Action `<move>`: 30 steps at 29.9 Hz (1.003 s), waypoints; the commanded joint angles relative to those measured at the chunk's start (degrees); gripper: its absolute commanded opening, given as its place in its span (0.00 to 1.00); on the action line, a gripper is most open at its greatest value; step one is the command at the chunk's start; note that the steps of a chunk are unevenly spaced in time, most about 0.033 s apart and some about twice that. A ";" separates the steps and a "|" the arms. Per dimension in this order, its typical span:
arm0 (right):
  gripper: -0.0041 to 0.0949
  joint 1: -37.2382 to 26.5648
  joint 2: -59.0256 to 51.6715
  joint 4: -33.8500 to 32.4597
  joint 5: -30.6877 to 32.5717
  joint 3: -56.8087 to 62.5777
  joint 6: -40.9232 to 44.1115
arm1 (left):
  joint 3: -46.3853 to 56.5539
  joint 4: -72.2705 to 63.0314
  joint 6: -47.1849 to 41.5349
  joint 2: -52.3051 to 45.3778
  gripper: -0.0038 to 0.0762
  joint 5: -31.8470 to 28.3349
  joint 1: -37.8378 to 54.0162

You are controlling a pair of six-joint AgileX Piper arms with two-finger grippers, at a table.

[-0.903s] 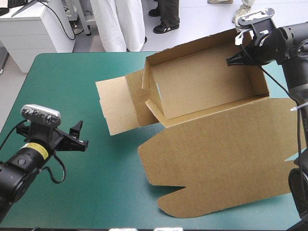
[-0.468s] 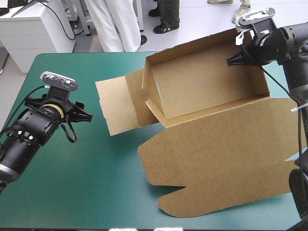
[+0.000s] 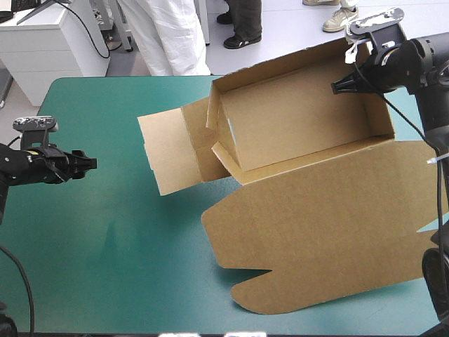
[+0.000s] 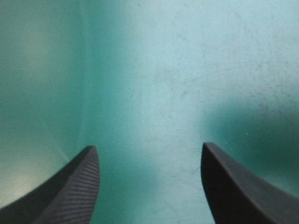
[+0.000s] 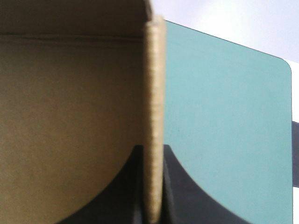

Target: Fold the box

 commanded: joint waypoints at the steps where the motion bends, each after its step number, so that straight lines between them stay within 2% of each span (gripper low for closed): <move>1: 0.02 -0.15 -3.25 0.54 0.02 -3.90 0.62 | -2.01 -15.21 9.58 3.89 0.61 0.56 2.76; 6: 0.02 -0.15 -3.25 2.01 0.02 -5.71 0.85 | -2.01 -28.11 15.79 10.70 0.61 2.33 2.76; 14: 0.02 -0.15 -3.25 3.02 0.02 -5.71 4.10 | -2.01 -51.24 31.05 18.29 0.61 3.78 2.39; 19: 0.02 -0.15 -3.25 5.17 0.02 -5.71 4.65 | -2.01 -58.75 35.87 20.52 0.61 2.84 -1.15; 25: 0.02 -0.15 -3.15 7.82 0.02 -5.71 4.53 | -2.25 -65.33 39.92 22.55 0.61 -2.07 -8.55; 30: 0.02 -0.15 -3.15 7.82 0.02 -5.71 4.43 | -2.25 -71.43 41.63 24.36 0.61 0.62 -11.17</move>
